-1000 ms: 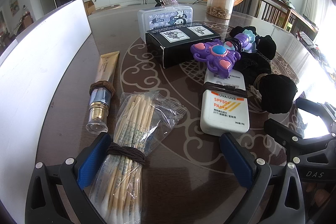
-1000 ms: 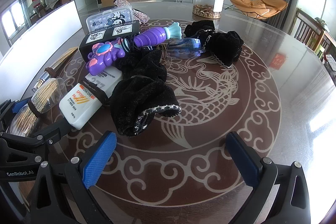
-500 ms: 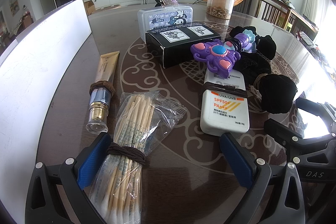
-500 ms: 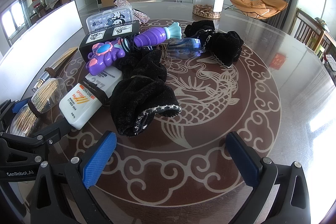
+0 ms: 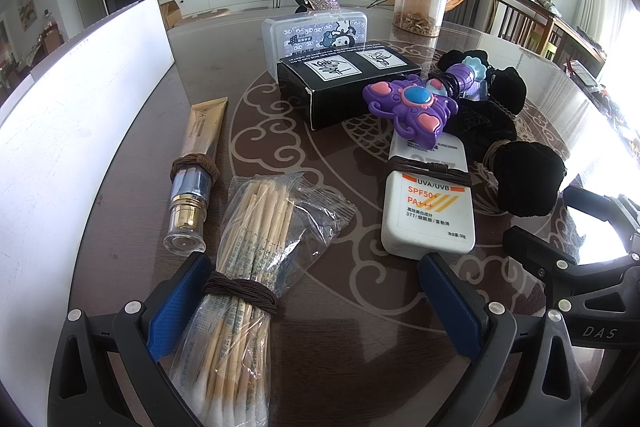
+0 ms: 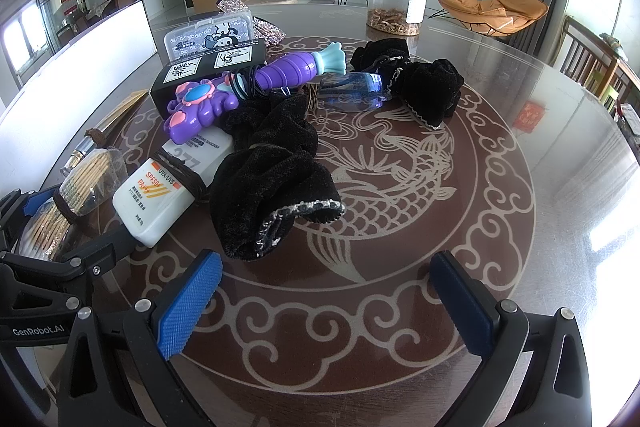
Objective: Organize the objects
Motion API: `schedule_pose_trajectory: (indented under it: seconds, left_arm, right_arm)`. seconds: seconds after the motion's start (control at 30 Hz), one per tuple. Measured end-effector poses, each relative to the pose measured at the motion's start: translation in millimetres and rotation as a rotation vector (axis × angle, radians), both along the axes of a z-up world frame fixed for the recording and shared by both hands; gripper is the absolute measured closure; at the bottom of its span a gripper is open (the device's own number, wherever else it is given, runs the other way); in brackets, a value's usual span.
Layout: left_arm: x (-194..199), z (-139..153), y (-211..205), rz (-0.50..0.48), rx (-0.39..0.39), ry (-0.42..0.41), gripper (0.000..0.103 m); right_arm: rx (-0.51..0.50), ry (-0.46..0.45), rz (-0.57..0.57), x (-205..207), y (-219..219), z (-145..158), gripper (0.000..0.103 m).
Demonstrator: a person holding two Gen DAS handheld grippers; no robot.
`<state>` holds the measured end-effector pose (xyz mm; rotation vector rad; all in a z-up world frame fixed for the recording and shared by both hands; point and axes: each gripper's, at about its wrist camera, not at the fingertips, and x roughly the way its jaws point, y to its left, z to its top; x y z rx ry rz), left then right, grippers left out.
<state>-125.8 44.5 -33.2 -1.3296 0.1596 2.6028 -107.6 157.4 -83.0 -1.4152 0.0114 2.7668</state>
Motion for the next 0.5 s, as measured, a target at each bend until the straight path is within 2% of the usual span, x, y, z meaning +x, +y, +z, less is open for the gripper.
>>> schedule_pose_trajectory:
  seconds: [0.5]
  left_arm:
    - [0.0,-0.2,-0.1,0.0,0.0,0.0,0.0]
  right_arm:
    - [0.0,0.0,0.0,0.3,0.0,0.0,0.0]
